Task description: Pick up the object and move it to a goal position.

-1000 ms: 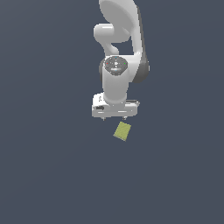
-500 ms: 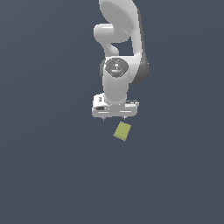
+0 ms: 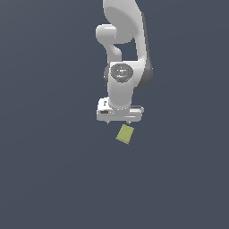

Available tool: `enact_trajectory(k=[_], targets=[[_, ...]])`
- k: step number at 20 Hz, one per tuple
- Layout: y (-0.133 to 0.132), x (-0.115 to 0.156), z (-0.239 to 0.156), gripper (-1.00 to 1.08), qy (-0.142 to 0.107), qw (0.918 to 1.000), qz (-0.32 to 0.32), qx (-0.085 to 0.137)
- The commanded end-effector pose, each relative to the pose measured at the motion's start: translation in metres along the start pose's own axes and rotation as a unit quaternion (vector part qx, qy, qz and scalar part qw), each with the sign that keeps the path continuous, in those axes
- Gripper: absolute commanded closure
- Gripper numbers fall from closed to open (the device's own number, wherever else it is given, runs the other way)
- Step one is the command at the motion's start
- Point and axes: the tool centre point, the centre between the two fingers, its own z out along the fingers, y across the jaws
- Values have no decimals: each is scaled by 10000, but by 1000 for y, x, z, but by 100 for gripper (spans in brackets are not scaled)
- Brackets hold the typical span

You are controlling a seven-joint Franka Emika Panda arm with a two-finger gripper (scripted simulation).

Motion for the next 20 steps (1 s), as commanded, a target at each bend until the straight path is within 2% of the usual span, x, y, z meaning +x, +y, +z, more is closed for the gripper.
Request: enact_trajectory(k=[1,7,14,20], targets=[[-5,0,7,-92,21,9999,167,9],[-19,0,30,-92,101,9972,747,35],[-34,-1,56,-92,195,9896,1422,60],[-41,-3,69,-92,243,9841,1757,71]])
